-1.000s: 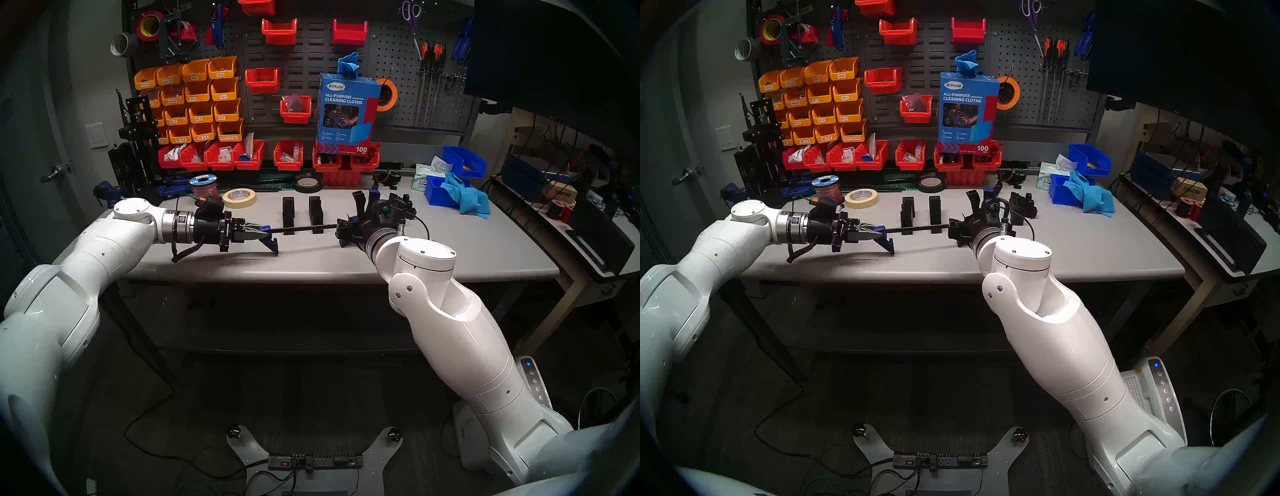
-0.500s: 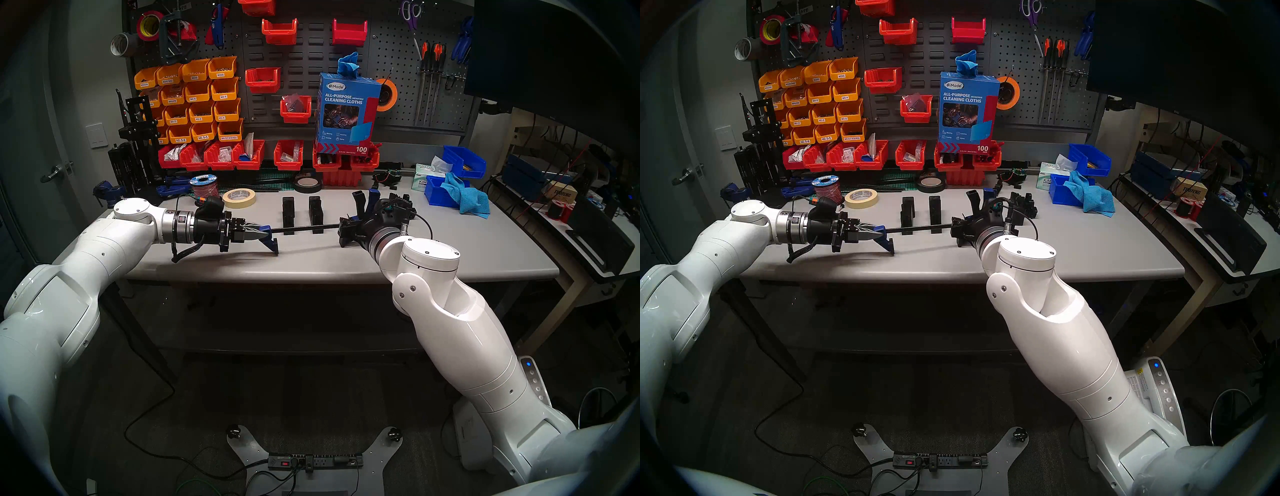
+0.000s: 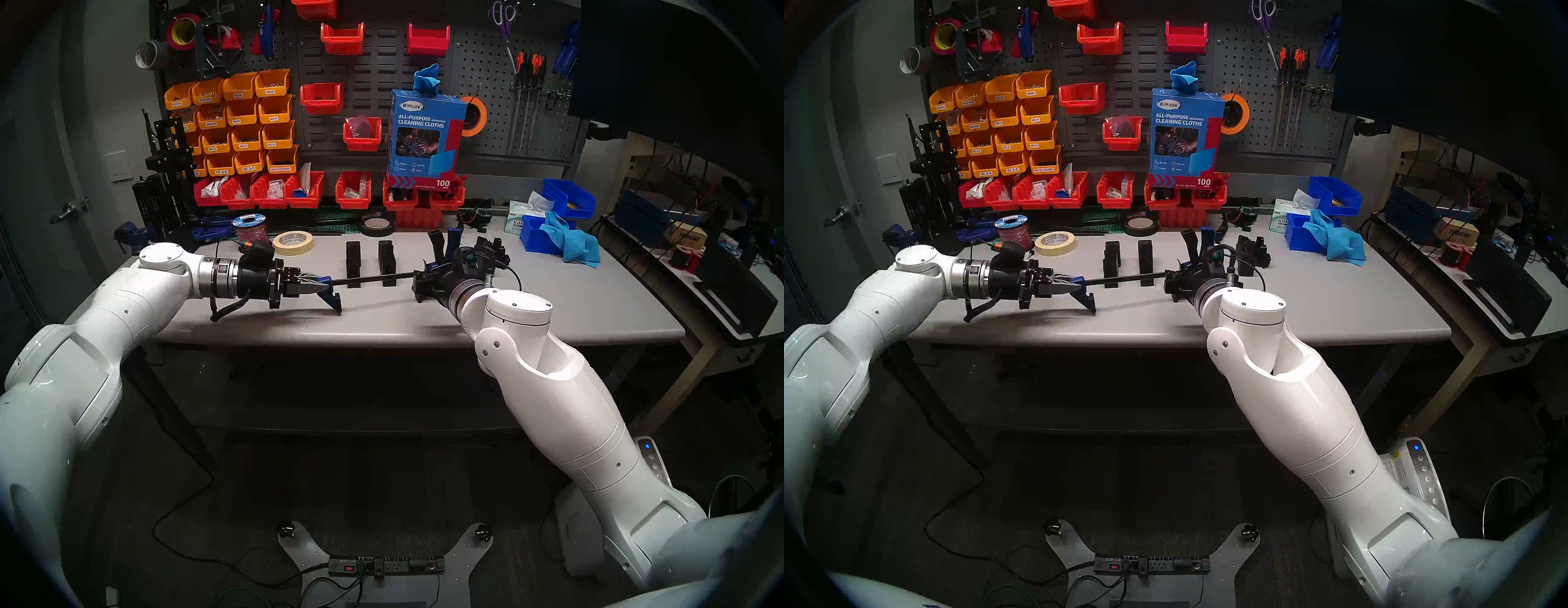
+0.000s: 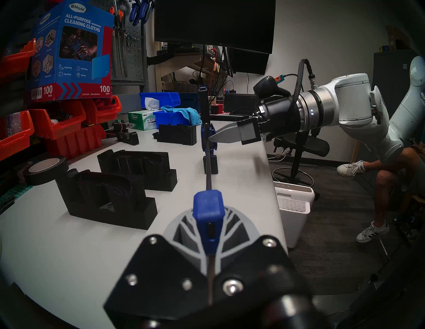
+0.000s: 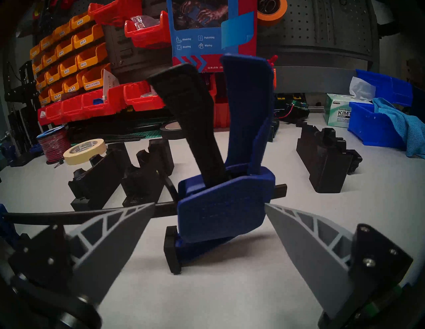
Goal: Clamp the two 3D printed pieces together with the clamp
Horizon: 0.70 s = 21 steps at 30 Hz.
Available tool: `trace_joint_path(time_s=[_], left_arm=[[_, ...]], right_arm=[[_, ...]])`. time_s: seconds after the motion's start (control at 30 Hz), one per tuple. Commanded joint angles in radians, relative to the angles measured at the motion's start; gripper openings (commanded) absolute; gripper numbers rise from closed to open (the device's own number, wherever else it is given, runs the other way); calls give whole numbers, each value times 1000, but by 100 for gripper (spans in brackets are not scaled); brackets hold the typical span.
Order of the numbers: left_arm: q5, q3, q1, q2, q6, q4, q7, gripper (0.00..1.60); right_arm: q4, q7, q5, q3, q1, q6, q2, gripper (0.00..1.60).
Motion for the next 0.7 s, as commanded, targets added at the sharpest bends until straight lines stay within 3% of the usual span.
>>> trace_joint_path(time_s=[0.0,0.67], left_arm=[[-7,-8,-18,2,-2,-2,0,0],[-7,-8,-19,1,-2,0,0,0]], right_arm=[[26,29,-11,-4,69,-8,-9,160],[2,37,-19,6,63,-2,6,160]])
